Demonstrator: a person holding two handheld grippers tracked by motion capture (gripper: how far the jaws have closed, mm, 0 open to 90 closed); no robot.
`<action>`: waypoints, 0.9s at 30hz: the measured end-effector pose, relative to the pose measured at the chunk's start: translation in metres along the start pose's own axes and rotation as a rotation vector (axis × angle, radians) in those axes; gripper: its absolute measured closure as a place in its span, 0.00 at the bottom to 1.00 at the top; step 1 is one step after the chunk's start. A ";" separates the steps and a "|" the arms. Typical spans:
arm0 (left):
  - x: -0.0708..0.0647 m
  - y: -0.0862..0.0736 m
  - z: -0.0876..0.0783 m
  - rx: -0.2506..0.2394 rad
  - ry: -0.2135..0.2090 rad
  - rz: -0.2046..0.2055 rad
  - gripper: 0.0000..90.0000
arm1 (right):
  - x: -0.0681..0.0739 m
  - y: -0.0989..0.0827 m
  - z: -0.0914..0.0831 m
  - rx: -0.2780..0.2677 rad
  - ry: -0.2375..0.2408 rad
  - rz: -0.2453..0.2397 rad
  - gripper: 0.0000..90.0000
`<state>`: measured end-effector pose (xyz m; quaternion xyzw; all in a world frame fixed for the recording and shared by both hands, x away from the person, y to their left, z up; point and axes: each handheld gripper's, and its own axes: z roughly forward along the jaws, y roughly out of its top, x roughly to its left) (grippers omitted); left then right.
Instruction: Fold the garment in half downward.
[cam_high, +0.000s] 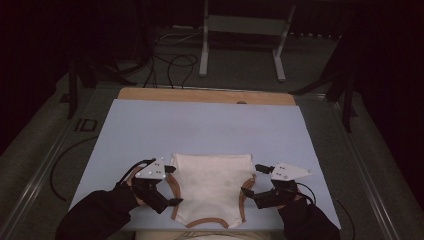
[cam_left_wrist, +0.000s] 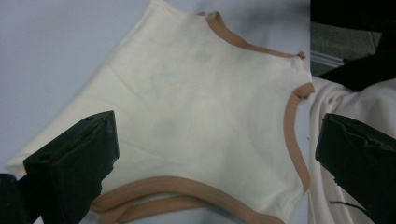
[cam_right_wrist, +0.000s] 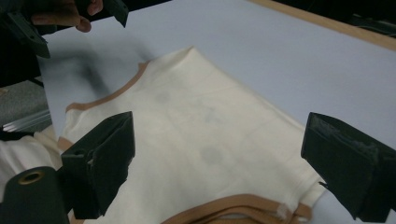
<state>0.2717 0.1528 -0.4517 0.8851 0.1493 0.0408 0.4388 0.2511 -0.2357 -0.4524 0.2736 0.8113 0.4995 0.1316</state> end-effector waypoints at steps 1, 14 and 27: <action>0.002 0.002 -0.001 -0.004 0.002 0.000 0.00 | -0.001 0.002 0.000 -0.004 -0.001 -0.005 0.11; 0.032 0.009 -0.005 -0.061 0.080 -0.057 0.00 | -0.020 0.026 0.005 -0.017 -0.028 -0.014 0.11; 0.070 0.004 0.010 -0.051 0.115 -0.150 0.00 | -0.054 0.026 0.022 0.021 -0.034 0.033 0.11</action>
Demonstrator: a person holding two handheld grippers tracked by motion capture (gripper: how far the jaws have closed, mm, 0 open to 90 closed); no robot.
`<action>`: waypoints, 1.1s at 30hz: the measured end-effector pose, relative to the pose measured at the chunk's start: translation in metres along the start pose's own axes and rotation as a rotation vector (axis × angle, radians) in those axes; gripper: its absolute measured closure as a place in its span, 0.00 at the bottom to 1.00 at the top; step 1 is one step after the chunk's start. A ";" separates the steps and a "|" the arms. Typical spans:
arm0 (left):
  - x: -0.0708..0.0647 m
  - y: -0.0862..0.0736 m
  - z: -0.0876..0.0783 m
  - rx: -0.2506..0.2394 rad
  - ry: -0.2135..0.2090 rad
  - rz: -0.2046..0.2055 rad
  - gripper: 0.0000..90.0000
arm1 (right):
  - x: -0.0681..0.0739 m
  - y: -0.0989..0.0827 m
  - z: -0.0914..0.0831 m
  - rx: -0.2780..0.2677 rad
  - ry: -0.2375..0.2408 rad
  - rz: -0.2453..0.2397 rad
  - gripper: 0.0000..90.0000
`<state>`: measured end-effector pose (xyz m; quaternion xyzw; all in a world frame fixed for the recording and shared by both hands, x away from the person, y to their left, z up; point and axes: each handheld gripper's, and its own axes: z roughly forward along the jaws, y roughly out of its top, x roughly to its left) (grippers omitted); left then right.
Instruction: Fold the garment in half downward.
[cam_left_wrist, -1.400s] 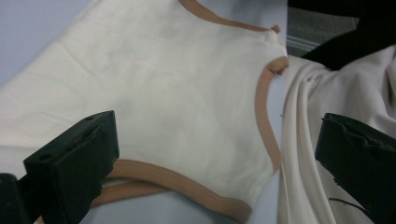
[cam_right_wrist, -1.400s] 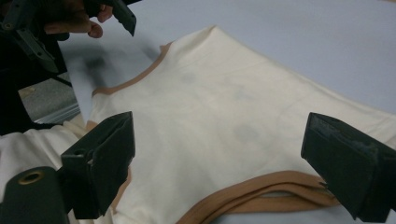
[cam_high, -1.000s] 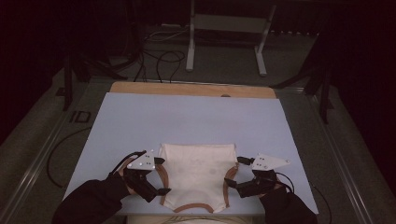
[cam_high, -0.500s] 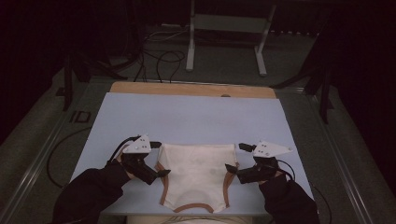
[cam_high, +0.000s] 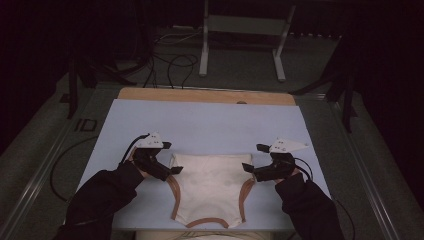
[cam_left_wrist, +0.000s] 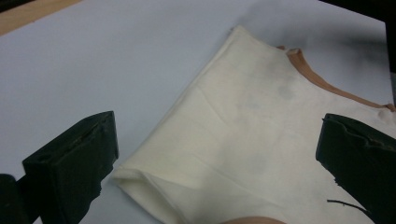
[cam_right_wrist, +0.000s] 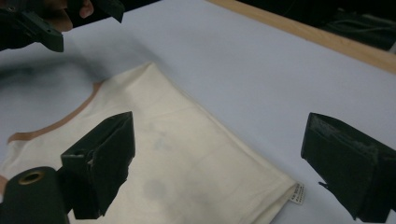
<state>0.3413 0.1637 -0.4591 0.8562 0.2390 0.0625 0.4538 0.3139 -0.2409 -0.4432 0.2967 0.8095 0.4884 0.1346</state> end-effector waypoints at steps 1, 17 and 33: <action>0.002 -0.001 0.002 0.012 0.002 -0.002 0.00 | -0.002 -0.001 0.002 0.008 -0.001 0.006 0.11; 0.034 -0.019 0.027 0.077 0.070 -0.070 0.14 | -0.033 -0.018 0.027 0.072 -0.024 0.089 0.11; 0.049 -0.025 0.043 0.147 0.077 -0.130 0.33 | -0.052 -0.033 0.051 0.146 -0.051 0.144 0.13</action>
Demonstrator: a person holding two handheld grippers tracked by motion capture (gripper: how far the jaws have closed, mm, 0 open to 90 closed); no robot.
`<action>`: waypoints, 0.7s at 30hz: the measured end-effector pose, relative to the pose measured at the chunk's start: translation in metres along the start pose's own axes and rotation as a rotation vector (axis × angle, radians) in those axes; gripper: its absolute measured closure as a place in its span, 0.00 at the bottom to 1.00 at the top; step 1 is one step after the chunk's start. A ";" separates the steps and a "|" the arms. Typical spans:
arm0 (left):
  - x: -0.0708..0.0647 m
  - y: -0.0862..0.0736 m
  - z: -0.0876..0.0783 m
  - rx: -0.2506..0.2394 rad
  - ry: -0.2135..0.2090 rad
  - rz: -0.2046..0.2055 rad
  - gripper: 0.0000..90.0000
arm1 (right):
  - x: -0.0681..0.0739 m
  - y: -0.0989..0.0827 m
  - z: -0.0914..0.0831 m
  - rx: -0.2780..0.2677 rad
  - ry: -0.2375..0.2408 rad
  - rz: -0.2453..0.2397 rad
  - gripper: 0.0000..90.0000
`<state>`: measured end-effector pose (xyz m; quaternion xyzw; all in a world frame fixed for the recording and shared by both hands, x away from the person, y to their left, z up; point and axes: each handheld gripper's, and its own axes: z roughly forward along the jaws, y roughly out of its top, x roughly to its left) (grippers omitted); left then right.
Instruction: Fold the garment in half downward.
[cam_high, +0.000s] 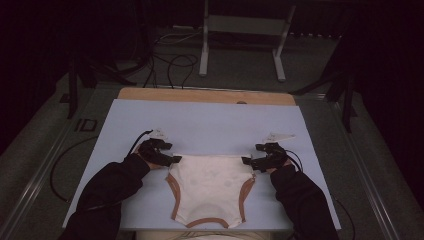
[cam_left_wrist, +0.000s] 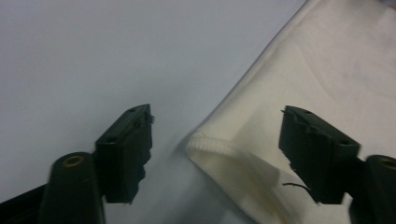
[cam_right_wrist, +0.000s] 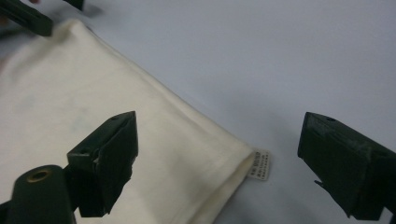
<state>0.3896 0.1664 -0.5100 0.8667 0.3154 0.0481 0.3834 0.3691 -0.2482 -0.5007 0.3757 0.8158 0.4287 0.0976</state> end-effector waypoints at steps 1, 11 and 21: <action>0.000 0.000 0.001 0.007 0.003 -0.003 0.35 | 0.000 0.000 0.002 0.012 -0.013 -0.005 0.14; 0.003 -0.005 0.007 0.033 0.002 -0.009 0.47 | -0.005 -0.003 0.021 0.079 -0.006 0.021 0.18; -0.002 -0.006 0.005 0.052 0.031 0.029 0.62 | -0.005 -0.007 0.023 0.129 -0.011 -0.017 0.41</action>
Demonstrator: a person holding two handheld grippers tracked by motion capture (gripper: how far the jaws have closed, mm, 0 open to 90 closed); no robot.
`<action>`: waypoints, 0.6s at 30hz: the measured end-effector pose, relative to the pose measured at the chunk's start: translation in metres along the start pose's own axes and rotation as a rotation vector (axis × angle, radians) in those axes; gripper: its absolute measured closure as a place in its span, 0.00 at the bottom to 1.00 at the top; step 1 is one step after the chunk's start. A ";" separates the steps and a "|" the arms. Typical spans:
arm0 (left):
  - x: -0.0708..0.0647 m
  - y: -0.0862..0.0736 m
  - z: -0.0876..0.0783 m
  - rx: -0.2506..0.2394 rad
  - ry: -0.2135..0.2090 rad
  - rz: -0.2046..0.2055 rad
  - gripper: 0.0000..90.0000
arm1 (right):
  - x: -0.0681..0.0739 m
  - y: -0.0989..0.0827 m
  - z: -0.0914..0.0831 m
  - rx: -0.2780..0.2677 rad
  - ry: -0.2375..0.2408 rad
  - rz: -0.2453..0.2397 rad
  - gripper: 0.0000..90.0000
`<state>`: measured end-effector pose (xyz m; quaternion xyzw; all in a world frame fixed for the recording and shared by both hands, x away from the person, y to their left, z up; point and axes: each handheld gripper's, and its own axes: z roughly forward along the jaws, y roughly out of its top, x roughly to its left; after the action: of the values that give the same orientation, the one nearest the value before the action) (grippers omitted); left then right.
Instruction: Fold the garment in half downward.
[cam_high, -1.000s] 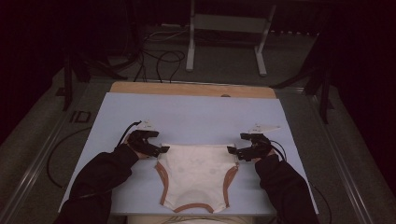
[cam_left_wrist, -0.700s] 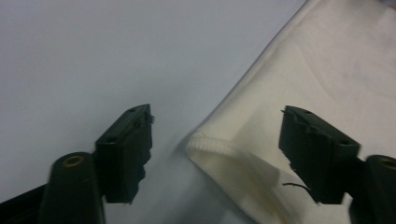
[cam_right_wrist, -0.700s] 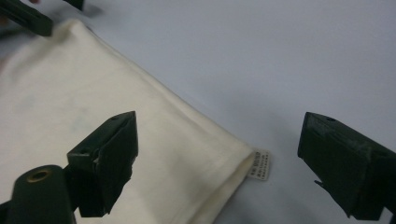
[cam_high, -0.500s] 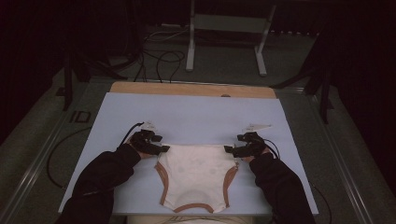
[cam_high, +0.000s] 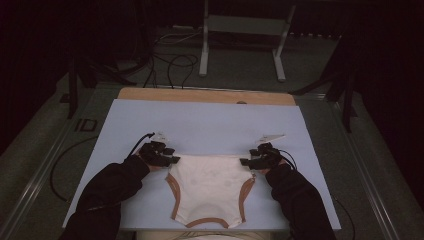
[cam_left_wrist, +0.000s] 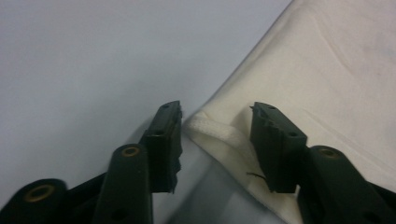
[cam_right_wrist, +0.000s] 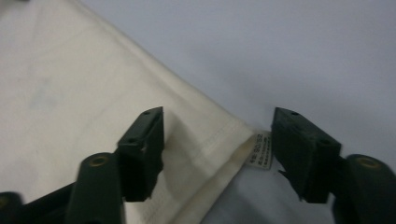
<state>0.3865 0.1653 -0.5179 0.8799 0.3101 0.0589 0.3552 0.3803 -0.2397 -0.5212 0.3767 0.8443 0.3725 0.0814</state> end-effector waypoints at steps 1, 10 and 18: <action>0.000 0.000 0.000 0.001 -0.004 -0.003 0.64 | 0.001 0.000 0.000 0.006 -0.010 -0.017 0.45; 0.002 -0.003 -0.003 0.013 -0.010 -0.023 0.78 | 0.004 0.000 -0.003 0.034 -0.016 -0.054 0.76; 0.001 -0.003 -0.005 0.019 -0.025 -0.037 0.95 | 0.006 0.001 -0.003 0.045 -0.005 -0.059 0.95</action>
<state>0.3844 0.1703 -0.5167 0.8781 0.3222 0.0385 0.3517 0.3757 -0.2369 -0.5170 0.3542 0.8630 0.3498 0.0858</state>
